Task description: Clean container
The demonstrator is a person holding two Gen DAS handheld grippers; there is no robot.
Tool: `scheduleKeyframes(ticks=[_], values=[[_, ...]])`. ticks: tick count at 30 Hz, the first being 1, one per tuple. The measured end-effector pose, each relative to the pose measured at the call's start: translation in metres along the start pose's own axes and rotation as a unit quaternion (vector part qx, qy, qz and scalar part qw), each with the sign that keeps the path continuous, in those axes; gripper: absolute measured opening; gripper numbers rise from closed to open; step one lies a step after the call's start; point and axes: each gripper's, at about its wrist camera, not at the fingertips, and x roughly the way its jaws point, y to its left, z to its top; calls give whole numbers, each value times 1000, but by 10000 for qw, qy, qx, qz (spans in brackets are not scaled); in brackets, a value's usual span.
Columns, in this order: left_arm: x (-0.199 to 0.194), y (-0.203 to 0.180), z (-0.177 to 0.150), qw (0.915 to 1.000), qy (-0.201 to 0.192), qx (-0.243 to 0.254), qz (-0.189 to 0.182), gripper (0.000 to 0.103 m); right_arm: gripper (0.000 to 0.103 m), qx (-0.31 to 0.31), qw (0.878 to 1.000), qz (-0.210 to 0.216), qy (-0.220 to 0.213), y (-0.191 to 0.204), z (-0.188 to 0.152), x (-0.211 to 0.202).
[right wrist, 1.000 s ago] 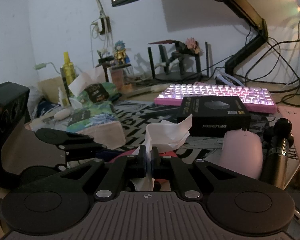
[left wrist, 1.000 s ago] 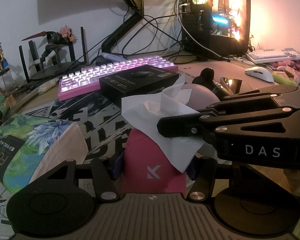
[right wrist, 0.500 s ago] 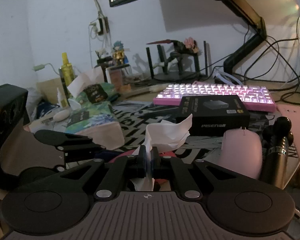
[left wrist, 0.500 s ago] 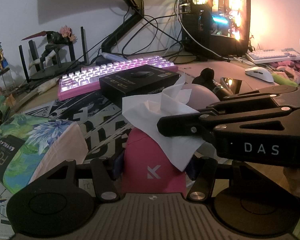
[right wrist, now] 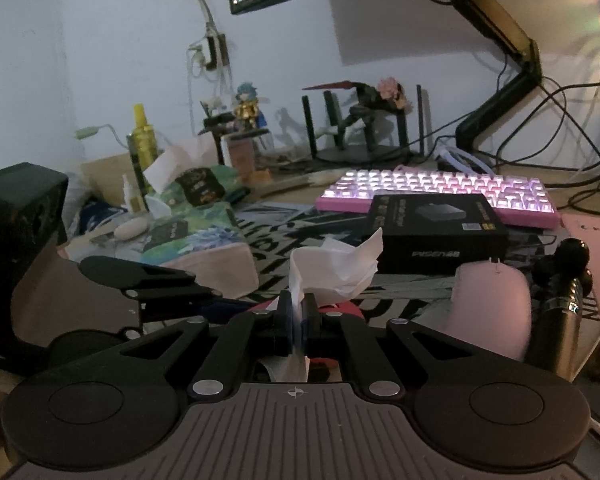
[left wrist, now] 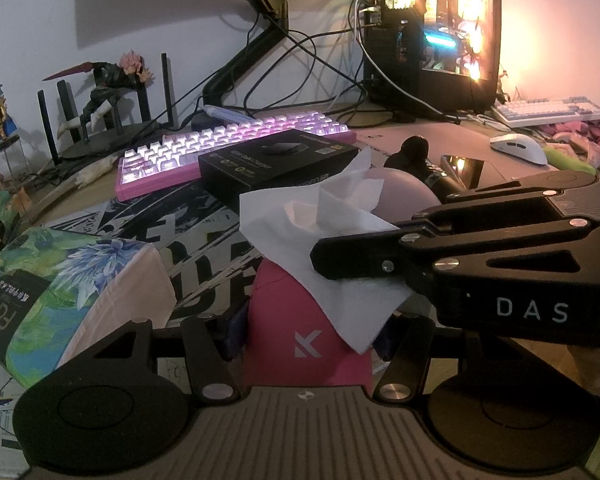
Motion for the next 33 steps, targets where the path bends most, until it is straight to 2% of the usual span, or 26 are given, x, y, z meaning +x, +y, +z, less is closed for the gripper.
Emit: scheduleKeyframes(ticks=[15, 23, 33], values=[[0, 1, 0, 10000, 0, 11, 9, 59, 5, 15, 10000, -16, -2, -1, 0, 0], [0, 1, 0, 10000, 0, 6, 4, 59, 5, 151, 9995, -280, 24, -4, 0, 1], [0, 2, 0, 10000, 1, 7, 4, 59, 6, 145, 9996, -233, -2, -4, -1, 1]])
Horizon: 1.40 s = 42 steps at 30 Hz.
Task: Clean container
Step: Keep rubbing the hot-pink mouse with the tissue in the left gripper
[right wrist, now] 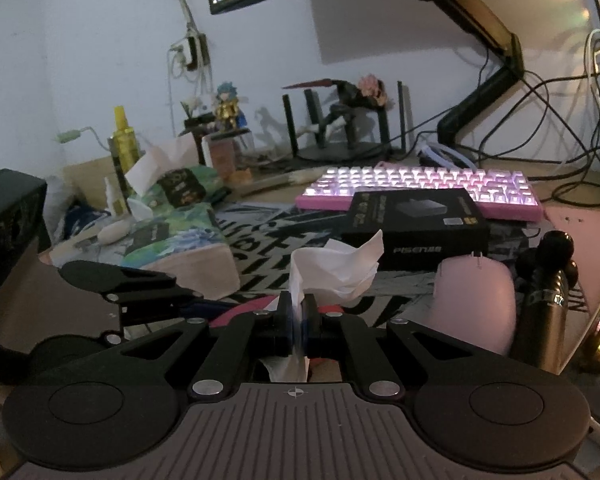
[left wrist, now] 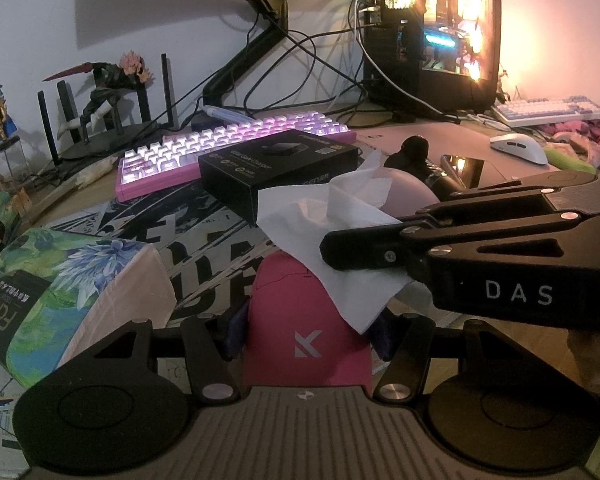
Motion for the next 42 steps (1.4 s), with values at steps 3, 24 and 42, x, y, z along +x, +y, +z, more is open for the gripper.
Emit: scheduleKeyframes(ticks=[3, 24, 42], values=[[0, -1, 0, 10000, 0, 2, 2, 59, 5, -25, 10000, 7, -20, 1, 0, 0], [0, -1, 0, 10000, 4, -22, -18, 59, 5, -32, 10000, -1, -22, 10, -4, -3], [1, 4, 1, 10000, 5, -16, -13, 59, 5, -52, 10000, 67, 1, 5, -2, 3]])
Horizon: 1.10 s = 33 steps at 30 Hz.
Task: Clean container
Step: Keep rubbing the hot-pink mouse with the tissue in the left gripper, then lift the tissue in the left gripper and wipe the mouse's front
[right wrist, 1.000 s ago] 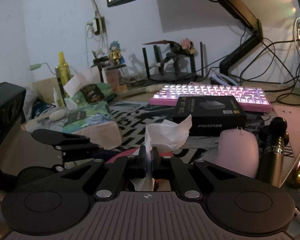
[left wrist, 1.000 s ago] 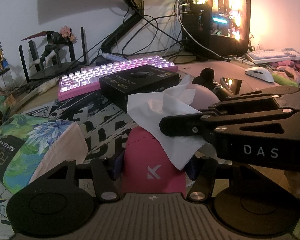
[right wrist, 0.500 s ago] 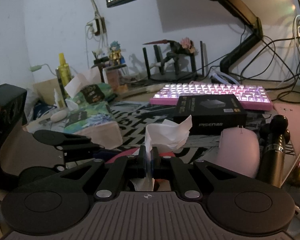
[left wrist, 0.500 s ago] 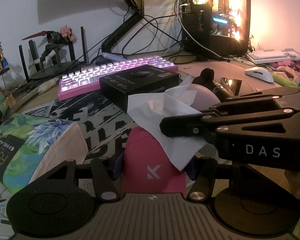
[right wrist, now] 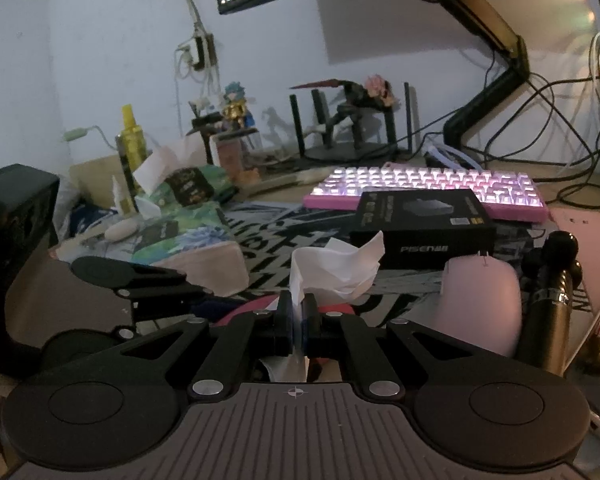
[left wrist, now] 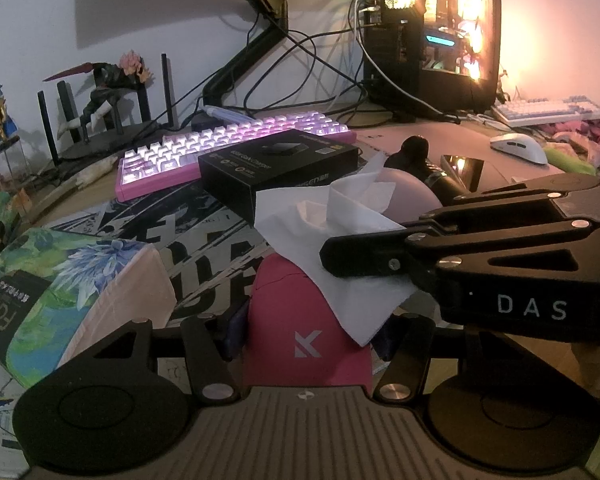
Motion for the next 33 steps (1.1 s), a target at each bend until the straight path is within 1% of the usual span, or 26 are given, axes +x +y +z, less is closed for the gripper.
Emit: scheduleKeyframes(ticks=[9, 15, 26, 33], values=[[0, 0, 0, 10000, -1, 11, 8, 59, 5, 21, 10000, 19, -9, 5, -1, -4], [-1, 1, 0, 10000, 1, -7, -5, 59, 5, -108, 9999, 23, -14, 9, -1, -8], [-1, 0, 0, 10000, 0, 8, 5, 59, 5, 164, 9997, -177, 57, -4, -1, -6], [-1, -1, 0, 10000, -1, 17, 11, 59, 5, 372, 9984, -402, 162, -18, -1, -3]])
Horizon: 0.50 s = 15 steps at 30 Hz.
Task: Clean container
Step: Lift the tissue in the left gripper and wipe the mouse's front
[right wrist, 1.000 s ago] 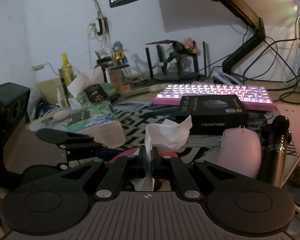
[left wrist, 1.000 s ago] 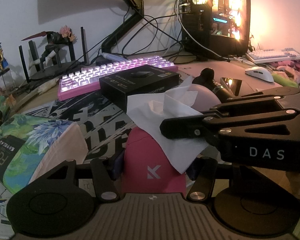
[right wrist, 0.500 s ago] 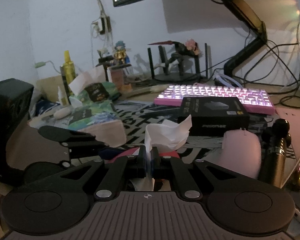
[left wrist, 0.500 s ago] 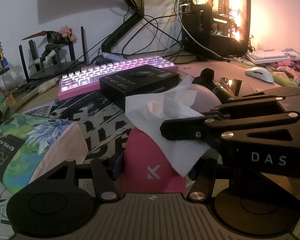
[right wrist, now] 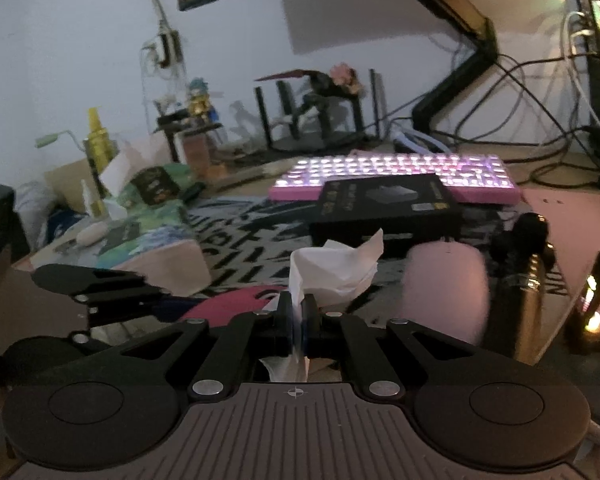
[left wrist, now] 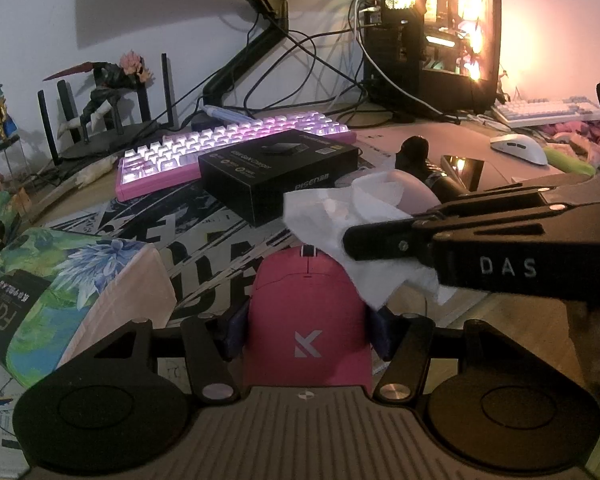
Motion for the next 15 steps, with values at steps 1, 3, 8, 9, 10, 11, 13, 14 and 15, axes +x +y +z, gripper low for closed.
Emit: scheduleKeyframes(ticks=[1, 3, 8, 9, 10, 11, 13, 14, 15], values=[[0, 0, 0, 10000, 0, 2, 1, 59, 5, 28, 10000, -31, 12, -2, 0, 0], [0, 0, 0, 10000, 0, 2, 1, 59, 5, 38, 10000, -42, 24, -3, 0, 0], [0, 0, 0, 10000, 0, -4, -4, 59, 5, -255, 9994, 231, -15, 12, -3, -3], [0, 0, 0, 10000, 0, -8, -6, 59, 5, -291, 9992, 269, -43, 15, -3, -4], [0, 0, 0, 10000, 1, -9, -7, 59, 5, -304, 9990, 326, -70, 17, -3, -5], [0, 0, 0, 10000, 0, -8, -7, 59, 5, -298, 9987, 402, -89, 18, -2, -5], [0, 0, 0, 10000, 0, -6, -5, 59, 5, -277, 9982, 520, -106, 19, -1, -6], [0, 0, 0, 10000, 0, -8, -6, 59, 5, -275, 9980, 552, -112, 19, 0, -6], [0, 0, 0, 10000, 0, -10, -8, 59, 5, -275, 9979, 580, -118, 20, 1, -5]])
